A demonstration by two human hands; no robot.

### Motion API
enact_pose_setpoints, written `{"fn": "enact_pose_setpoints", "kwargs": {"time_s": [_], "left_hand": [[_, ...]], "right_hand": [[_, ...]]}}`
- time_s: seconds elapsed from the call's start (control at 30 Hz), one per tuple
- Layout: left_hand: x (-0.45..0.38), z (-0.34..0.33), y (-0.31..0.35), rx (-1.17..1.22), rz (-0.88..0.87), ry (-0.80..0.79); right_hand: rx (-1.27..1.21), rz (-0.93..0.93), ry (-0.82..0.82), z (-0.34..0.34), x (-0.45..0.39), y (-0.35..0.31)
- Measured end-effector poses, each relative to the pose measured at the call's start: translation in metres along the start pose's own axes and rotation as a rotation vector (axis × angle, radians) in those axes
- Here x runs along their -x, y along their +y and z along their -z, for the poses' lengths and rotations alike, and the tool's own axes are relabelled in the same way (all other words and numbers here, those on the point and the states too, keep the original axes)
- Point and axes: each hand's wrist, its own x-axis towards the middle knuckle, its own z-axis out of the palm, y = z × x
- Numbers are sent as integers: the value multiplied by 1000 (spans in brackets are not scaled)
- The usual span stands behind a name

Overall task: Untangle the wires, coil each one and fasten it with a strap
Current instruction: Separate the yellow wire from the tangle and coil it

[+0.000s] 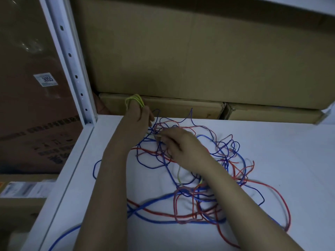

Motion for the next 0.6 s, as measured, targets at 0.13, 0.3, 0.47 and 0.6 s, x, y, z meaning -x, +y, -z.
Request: {"fn": "enact_pose_setpoints", "kwargs": {"time_s": [0.13, 0.3, 0.47, 0.6], "left_hand": [[6, 0, 2, -70, 72, -145], [11, 0, 16, 52, 10, -252], [9, 7, 14, 218, 8, -357], [6, 6, 7, 386, 52, -153]], "right_hand": [[-96, -26, 270, 19, -14, -2], [-267, -158, 348, 31, -46, -2], [-505, -300, 180, 15, -64, 4], [-711, -298, 264, -6, -67, 5]]}}
